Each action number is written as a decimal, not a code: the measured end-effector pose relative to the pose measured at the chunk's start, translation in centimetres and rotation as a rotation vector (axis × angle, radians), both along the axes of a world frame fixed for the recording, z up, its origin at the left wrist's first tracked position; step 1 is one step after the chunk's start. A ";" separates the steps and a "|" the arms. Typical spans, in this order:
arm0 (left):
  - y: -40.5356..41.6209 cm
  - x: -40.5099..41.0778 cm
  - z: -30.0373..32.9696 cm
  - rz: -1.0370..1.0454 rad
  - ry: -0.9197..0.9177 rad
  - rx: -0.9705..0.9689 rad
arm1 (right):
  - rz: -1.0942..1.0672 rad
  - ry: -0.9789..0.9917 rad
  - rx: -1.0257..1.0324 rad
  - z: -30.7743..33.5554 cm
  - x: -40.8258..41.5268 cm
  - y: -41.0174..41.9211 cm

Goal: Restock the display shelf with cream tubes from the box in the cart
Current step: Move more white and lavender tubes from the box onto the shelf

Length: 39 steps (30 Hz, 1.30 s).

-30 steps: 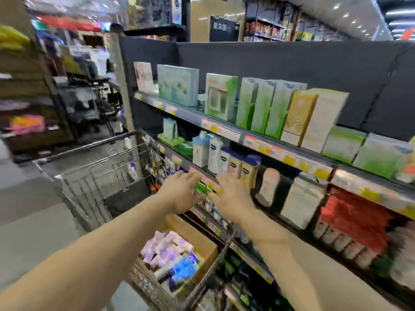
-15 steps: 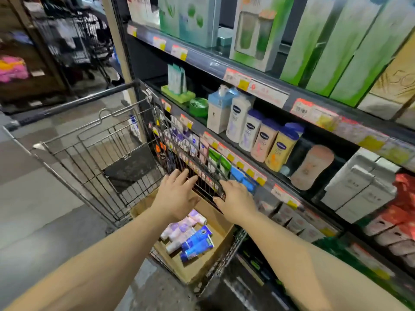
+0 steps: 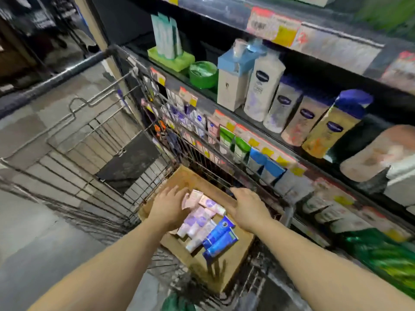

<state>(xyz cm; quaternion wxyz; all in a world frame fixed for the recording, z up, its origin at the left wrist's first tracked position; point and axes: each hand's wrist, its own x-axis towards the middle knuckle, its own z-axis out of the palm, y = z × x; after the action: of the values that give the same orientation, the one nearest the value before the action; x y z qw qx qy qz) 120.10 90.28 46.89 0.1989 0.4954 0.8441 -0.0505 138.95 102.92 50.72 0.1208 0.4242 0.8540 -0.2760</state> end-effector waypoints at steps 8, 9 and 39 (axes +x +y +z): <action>2.0 -6.3 -9.4 -0.045 -0.255 -0.260 | -0.260 -0.065 -0.197 -7.3 -4.5 -1.9; 2.3 -6.5 -10.7 -0.033 -0.292 -0.266 | -0.281 -0.087 -0.219 -8.5 -4.9 -2.3; 3.6 -6.8 -17.0 0.485 -1.592 -0.319 | -0.915 0.283 -0.958 -18.0 -9.2 -2.9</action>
<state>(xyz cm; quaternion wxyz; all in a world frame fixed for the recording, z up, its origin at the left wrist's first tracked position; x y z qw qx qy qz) 113.27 93.92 29.84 0.8067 0.1544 0.5181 0.2387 129.73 100.03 32.76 0.0534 0.6022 0.3795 -0.7003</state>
